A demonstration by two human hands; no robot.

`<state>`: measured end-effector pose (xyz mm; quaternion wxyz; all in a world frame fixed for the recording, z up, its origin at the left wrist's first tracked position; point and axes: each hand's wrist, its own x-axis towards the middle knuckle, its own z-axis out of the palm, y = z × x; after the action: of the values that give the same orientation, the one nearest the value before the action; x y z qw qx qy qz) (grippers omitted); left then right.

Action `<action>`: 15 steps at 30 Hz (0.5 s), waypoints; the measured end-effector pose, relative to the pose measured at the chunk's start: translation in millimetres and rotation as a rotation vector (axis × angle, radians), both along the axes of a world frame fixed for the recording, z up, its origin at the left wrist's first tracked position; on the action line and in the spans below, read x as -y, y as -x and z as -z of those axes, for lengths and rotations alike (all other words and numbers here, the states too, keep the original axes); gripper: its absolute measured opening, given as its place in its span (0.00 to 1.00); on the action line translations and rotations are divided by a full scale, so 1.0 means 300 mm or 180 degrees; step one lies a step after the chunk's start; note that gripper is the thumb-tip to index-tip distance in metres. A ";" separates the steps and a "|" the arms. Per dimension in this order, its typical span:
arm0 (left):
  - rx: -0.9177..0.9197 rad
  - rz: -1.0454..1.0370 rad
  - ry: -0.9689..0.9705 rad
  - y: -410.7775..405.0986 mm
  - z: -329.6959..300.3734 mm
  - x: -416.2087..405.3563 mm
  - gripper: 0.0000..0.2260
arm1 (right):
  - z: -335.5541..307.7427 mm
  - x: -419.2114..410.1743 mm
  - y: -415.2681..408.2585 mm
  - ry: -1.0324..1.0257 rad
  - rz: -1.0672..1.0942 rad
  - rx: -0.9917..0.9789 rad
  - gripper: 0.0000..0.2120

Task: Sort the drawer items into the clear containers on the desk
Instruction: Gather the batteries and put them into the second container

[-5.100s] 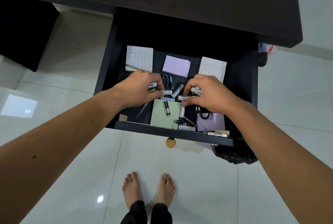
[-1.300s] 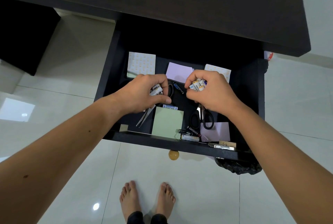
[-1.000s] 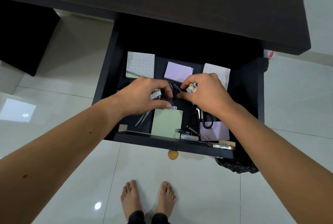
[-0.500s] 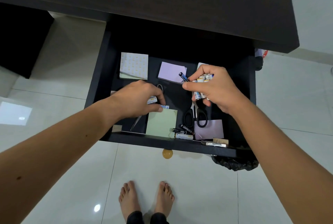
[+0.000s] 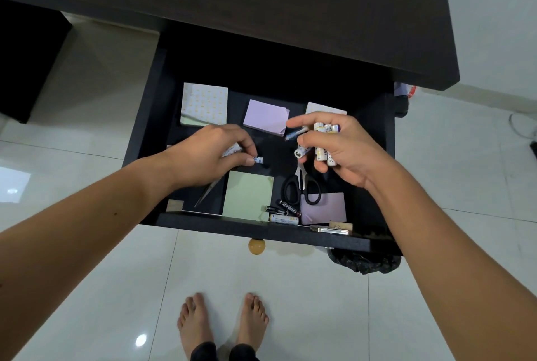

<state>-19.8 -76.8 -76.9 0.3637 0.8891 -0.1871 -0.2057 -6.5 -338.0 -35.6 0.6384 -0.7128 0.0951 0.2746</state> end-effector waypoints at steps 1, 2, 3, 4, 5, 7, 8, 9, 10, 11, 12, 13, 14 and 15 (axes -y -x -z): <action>0.0003 -0.0033 0.0047 0.001 -0.001 0.002 0.02 | 0.001 -0.003 0.003 0.0031 -0.0026 -0.0066 0.12; 0.0006 -0.0057 0.0075 0.002 -0.001 0.003 0.02 | 0.002 -0.006 0.005 0.0063 -0.0067 -0.0123 0.11; 0.0008 -0.0075 0.0089 0.002 0.000 0.003 0.01 | 0.003 -0.008 0.007 0.0096 -0.0124 -0.0173 0.10; 0.0006 -0.0092 0.0098 0.002 0.001 0.002 0.01 | 0.005 -0.010 0.009 0.0134 -0.0192 -0.0221 0.09; -0.0001 -0.0109 0.0098 0.002 0.000 0.002 0.01 | 0.007 -0.012 0.012 0.0177 -0.0272 -0.0263 0.07; -0.0024 -0.0172 0.0114 0.003 -0.003 -0.001 0.02 | 0.013 -0.016 0.016 0.0257 -0.0411 -0.0344 0.07; -0.0048 -0.0223 0.0136 0.002 -0.007 -0.003 0.02 | 0.015 -0.018 0.019 0.0284 -0.0450 -0.0380 0.08; -0.0078 -0.0275 0.0153 0.003 -0.010 -0.003 0.02 | 0.017 -0.020 0.020 0.0304 -0.0475 -0.0409 0.08; -0.0116 -0.0321 0.0172 0.003 -0.013 -0.002 0.01 | 0.017 -0.021 0.022 0.0319 -0.0494 -0.0434 0.08; -0.0169 -0.0356 0.0191 0.003 -0.015 0.000 0.00 | 0.016 -0.021 0.022 0.0329 -0.0503 -0.0457 0.08; -0.0219 -0.0369 0.0212 0.003 -0.016 0.002 0.01 | 0.015 -0.021 0.022 0.0335 -0.0491 -0.0479 0.08; -0.0248 -0.0356 0.0224 0.005 -0.018 0.003 0.01 | 0.013 -0.022 0.021 0.0338 -0.0460 -0.0497 0.08; -0.0257 -0.0326 0.0230 0.006 -0.018 0.004 0.01 | 0.012 -0.022 0.020 0.0338 -0.0421 -0.0515 0.09; -0.0269 -0.0301 0.0242 0.007 -0.020 0.005 0.01 | 0.012 -0.022 0.019 0.0321 -0.0387 -0.0541 0.09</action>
<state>-21.8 -78.3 -71.0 0.4141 0.8729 -0.1370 -0.2184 -12.1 -331.3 -39.1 0.5736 -0.7226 0.1192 0.3670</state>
